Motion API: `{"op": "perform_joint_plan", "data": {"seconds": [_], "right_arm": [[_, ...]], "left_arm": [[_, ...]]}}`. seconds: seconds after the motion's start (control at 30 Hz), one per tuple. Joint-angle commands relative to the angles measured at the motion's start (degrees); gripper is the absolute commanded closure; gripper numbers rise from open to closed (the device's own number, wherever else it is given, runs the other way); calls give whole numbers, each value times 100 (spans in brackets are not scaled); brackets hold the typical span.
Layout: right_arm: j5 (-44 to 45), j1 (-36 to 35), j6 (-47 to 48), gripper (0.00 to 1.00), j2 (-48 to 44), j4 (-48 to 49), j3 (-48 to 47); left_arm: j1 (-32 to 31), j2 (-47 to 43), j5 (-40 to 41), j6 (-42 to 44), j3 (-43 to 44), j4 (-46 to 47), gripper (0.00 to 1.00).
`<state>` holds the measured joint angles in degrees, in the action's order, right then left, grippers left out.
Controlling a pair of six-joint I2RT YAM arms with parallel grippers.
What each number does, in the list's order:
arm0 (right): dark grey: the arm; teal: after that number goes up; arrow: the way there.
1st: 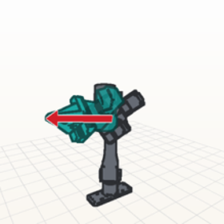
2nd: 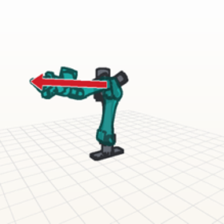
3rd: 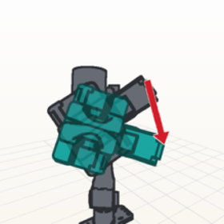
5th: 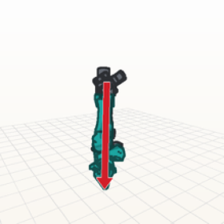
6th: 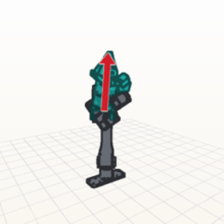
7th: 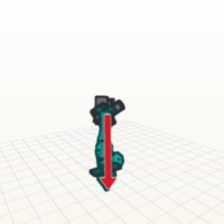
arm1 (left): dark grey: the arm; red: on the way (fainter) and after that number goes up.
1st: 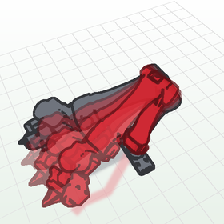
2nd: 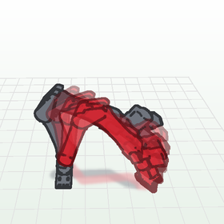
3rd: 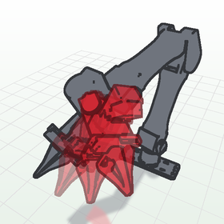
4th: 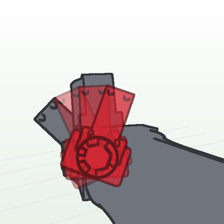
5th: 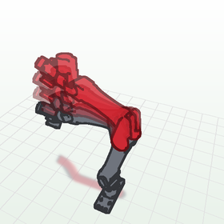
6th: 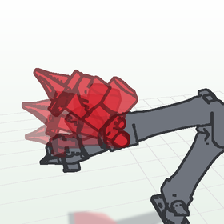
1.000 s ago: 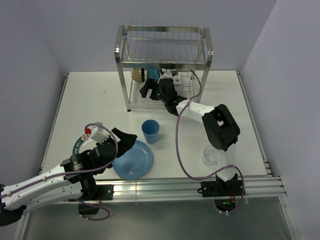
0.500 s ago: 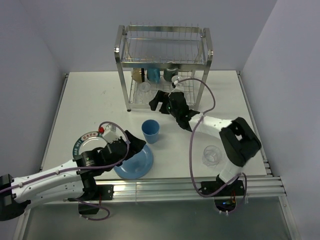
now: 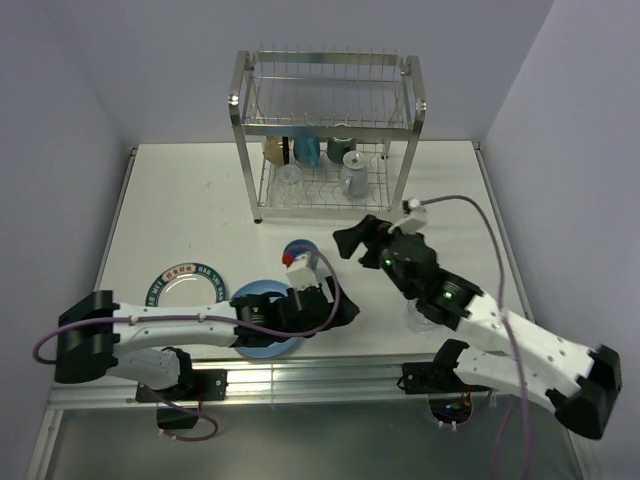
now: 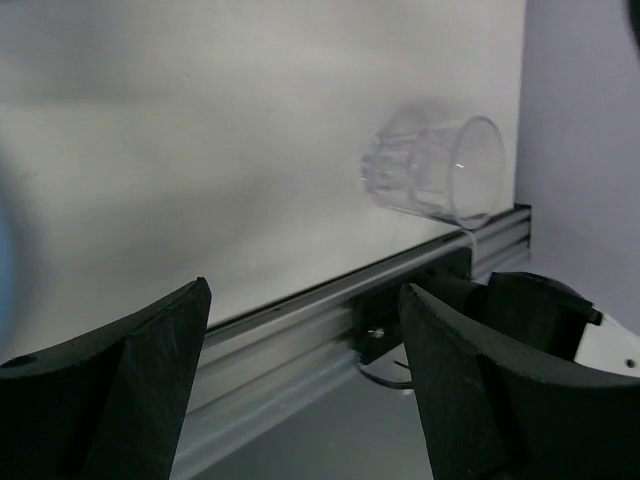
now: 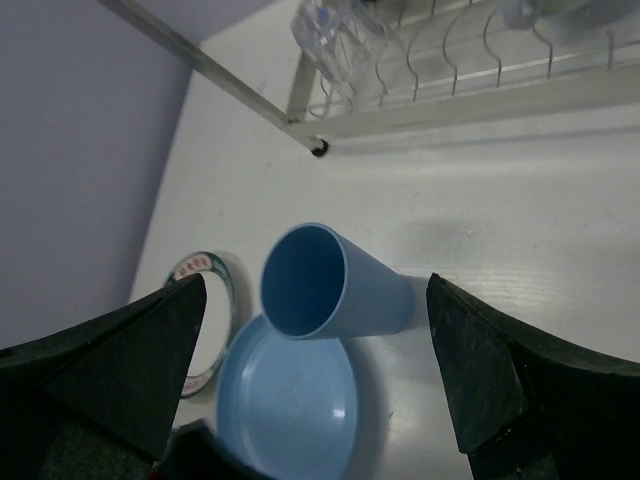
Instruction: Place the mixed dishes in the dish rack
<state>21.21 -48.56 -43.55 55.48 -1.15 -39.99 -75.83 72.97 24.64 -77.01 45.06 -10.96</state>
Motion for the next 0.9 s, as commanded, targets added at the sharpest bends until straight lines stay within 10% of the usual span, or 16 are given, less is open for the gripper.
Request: {"op": "perform_joint_plan", "data": {"seconds": [0.0,0.43,0.77,0.87], "right_arm": [[481,13,-453,2,-1362,-1306,-27],[506,13,-383,4,-3456,-2978,-1071],[805,4,-277,4,-4124,-3427,-1292],[841,13,-251,3,-4133,-3454,-1310]], "left_arm": [[-142,655,-266,265,687,725,18],[-28,3599,-1049,802,3586,561,18],[253,4761,-1814,688,4019,420,19],[315,4911,-1945,784,4090,437,41]]}}
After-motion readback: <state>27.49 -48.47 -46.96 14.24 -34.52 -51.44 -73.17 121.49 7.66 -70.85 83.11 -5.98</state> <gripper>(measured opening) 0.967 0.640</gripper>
